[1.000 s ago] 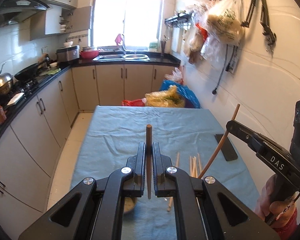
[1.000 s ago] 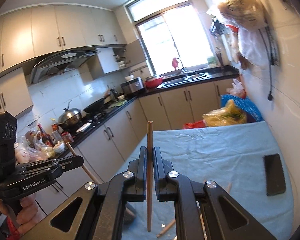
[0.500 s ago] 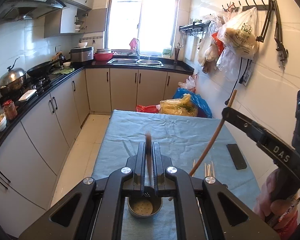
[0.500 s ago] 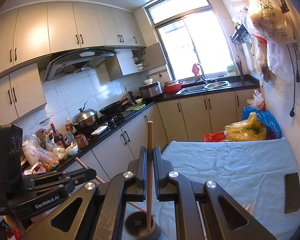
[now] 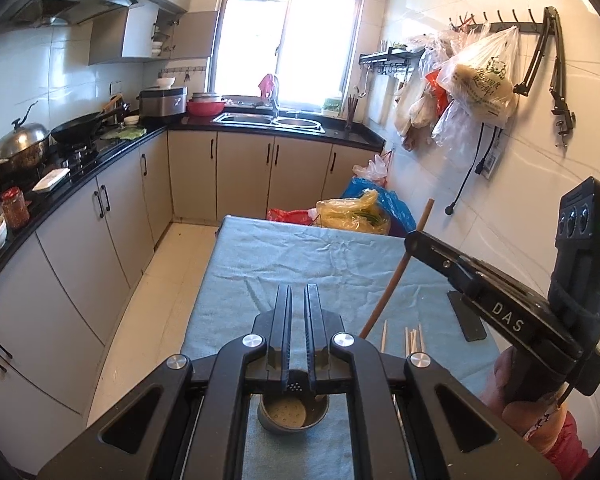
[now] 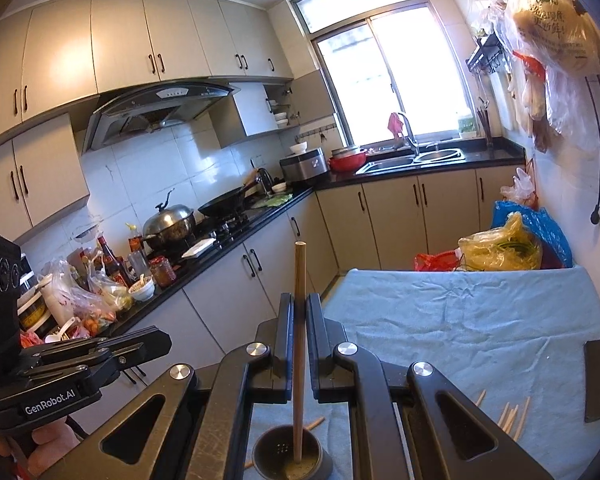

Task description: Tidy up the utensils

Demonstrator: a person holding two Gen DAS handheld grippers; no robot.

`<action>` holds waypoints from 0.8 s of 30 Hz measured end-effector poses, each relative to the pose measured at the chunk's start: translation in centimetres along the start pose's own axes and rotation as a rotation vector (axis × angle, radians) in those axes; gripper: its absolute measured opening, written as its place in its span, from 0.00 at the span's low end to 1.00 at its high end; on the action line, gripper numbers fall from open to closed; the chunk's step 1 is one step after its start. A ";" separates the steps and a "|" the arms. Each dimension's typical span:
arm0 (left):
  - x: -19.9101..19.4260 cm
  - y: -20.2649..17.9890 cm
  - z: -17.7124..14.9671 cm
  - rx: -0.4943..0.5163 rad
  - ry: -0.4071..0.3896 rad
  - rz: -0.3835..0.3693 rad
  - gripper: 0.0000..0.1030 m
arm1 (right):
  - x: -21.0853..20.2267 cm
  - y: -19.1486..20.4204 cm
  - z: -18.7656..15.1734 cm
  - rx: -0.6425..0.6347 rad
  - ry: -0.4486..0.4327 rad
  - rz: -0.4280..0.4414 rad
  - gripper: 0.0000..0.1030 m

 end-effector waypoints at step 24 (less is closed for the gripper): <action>4.3 9.3 -24.1 -0.541 0.522 0.135 0.29 | -3.4 -1.2 0.2 0.018 -0.039 0.044 0.06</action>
Point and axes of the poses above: each gripper's, at about its wrist camera, not at the fingertips, and x roughly the way its jaws point, y to its left, z to its top, the point moved 7 cm from there along x, roughly the way its jaws point, and after that the axes turned 11 degrees about -y, right-handed, at the moved point
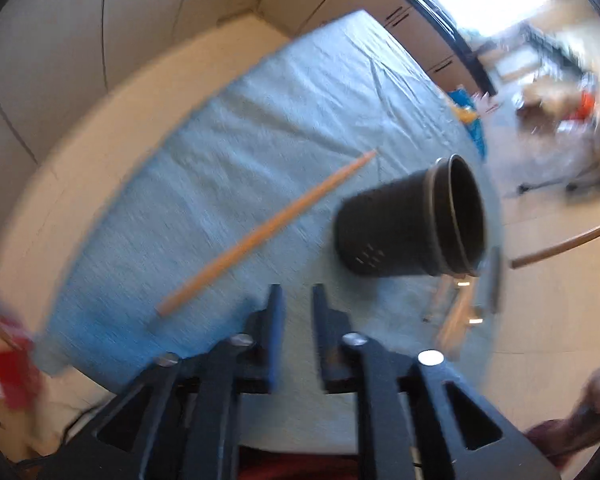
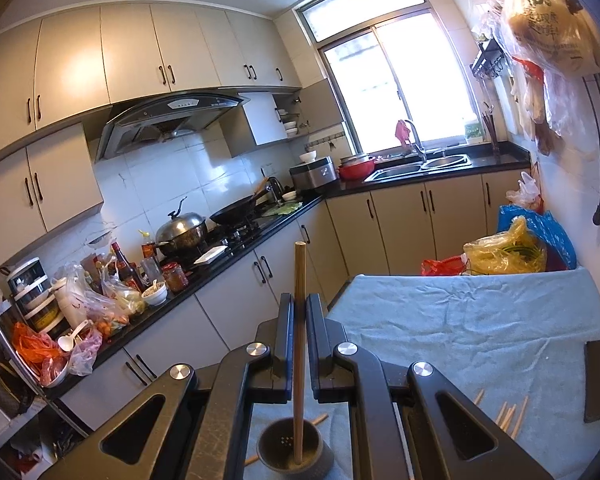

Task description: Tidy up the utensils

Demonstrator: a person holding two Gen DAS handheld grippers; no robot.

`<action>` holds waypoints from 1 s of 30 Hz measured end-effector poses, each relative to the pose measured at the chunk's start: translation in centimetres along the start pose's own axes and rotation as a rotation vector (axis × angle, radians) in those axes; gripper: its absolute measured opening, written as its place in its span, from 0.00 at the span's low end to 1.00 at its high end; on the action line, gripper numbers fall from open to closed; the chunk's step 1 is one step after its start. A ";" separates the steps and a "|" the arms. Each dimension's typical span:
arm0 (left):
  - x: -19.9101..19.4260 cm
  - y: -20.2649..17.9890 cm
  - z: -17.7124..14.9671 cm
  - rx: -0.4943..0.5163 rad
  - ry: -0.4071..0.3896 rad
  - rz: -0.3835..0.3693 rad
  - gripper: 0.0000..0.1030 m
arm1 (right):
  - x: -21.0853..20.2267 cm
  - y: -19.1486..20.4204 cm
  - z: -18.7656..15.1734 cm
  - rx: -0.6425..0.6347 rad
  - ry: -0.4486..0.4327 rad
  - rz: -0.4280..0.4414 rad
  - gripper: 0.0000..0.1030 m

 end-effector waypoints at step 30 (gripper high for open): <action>7.8 -5.5 2.7 1.005 0.073 0.009 0.22 | -1.1 -2.8 -1.1 0.066 0.042 -0.080 0.06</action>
Point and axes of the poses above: each gripper's, at about its wrist camera, not at the fingertips, and x roughly the way its jaws point, y to its left, z to its top, the point moved 7 cm from there along x, roughly the way its jaws point, and after that the axes turned 11 degrees about -y, right-handed, at the moved point
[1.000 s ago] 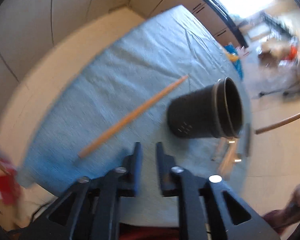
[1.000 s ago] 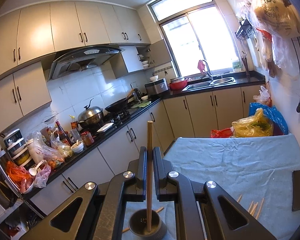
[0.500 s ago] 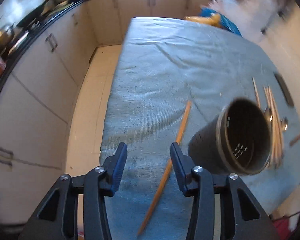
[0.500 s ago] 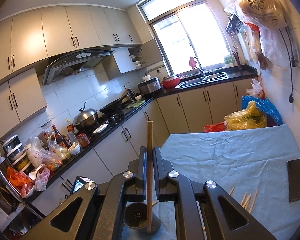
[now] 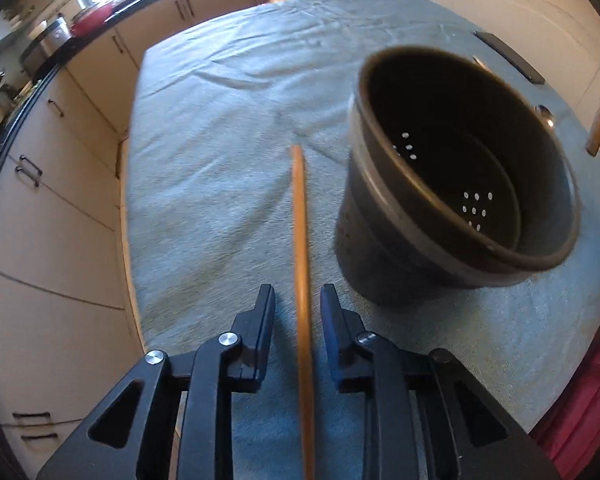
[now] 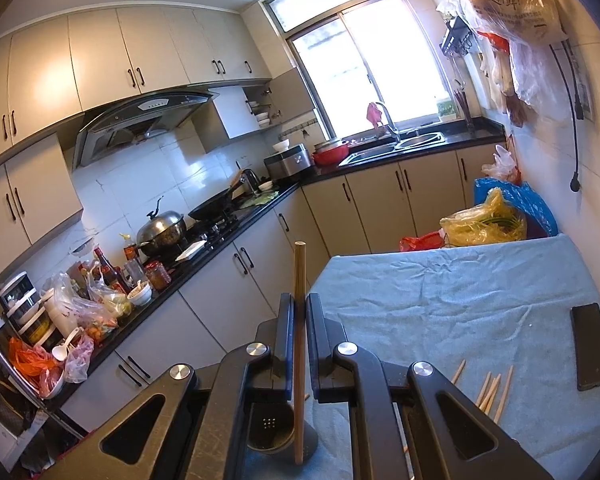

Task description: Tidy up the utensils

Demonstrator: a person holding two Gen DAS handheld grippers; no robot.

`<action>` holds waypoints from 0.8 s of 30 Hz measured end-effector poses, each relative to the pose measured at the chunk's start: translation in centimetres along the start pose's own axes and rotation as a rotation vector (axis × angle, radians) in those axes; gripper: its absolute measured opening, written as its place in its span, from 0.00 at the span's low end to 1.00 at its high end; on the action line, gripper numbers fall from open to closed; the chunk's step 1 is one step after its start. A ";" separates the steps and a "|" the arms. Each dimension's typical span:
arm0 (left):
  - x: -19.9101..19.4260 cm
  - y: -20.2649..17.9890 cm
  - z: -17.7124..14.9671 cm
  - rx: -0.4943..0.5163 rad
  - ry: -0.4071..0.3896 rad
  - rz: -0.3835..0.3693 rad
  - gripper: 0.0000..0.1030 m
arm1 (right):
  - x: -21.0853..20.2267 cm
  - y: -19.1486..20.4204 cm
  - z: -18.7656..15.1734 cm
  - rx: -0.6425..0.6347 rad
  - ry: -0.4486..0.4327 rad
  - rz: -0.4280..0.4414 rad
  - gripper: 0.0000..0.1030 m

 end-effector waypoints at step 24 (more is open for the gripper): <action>-14.4 6.2 5.4 -0.439 -0.445 0.087 0.07 | 1.1 1.9 2.0 -0.015 -0.043 0.022 0.06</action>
Point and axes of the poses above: each gripper's, at about its wrist camera, not at the fingertips, and x roughly the way its jaws point, y to its left, z to its top, the point moved 7 cm from there along x, roughly the way its jaws point, and after that the axes turned 11 degrees about -y, right-handed, at the moved point
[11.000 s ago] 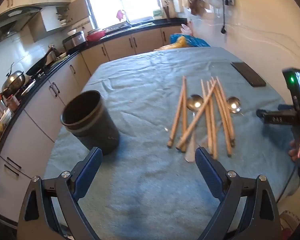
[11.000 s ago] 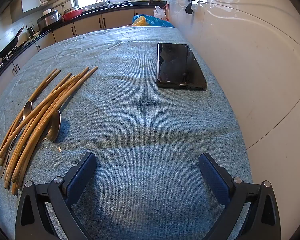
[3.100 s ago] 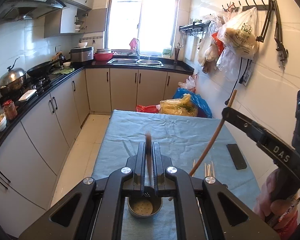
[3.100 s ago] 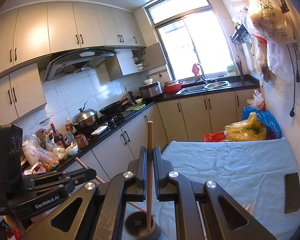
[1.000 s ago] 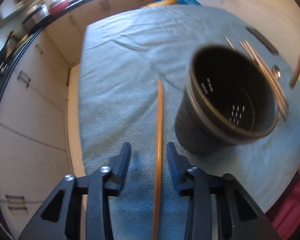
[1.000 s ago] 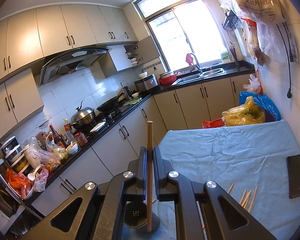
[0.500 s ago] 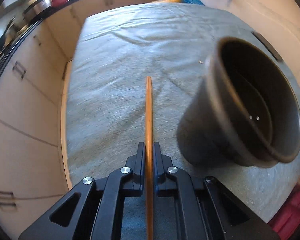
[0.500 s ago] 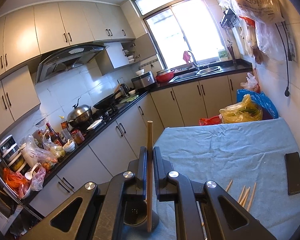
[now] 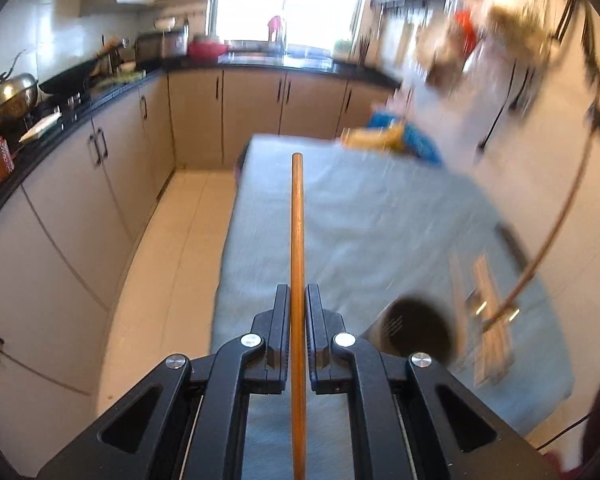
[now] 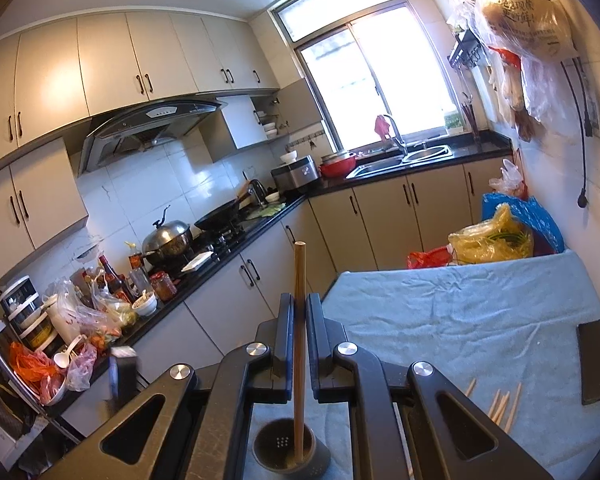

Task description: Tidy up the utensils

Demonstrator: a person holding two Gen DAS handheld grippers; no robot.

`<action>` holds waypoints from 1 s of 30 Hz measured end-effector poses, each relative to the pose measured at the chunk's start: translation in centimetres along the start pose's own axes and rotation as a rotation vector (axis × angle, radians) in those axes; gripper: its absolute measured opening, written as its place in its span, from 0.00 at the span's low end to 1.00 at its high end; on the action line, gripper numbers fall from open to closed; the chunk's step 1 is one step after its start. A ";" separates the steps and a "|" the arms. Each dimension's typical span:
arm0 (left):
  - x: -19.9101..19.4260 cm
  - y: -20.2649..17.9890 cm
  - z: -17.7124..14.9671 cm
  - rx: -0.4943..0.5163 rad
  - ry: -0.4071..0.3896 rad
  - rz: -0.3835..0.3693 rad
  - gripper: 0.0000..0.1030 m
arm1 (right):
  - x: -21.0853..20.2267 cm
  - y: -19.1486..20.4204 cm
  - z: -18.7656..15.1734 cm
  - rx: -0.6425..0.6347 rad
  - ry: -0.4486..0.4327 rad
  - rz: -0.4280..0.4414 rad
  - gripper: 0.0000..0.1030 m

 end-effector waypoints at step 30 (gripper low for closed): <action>2.9 -6.4 2.1 -0.106 -0.398 -0.026 0.07 | 3.2 1.0 -3.5 -0.057 0.006 -0.040 0.06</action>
Point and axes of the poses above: each gripper's, at about its wrist camera, not at the fingertips, and x roughly the way its jaws point, y to its left, z to its top, the point moved 7 cm from there along x, roughly the way its jaws point, and after that the axes turned 11 degrees about -y, right-handed, at the moved point
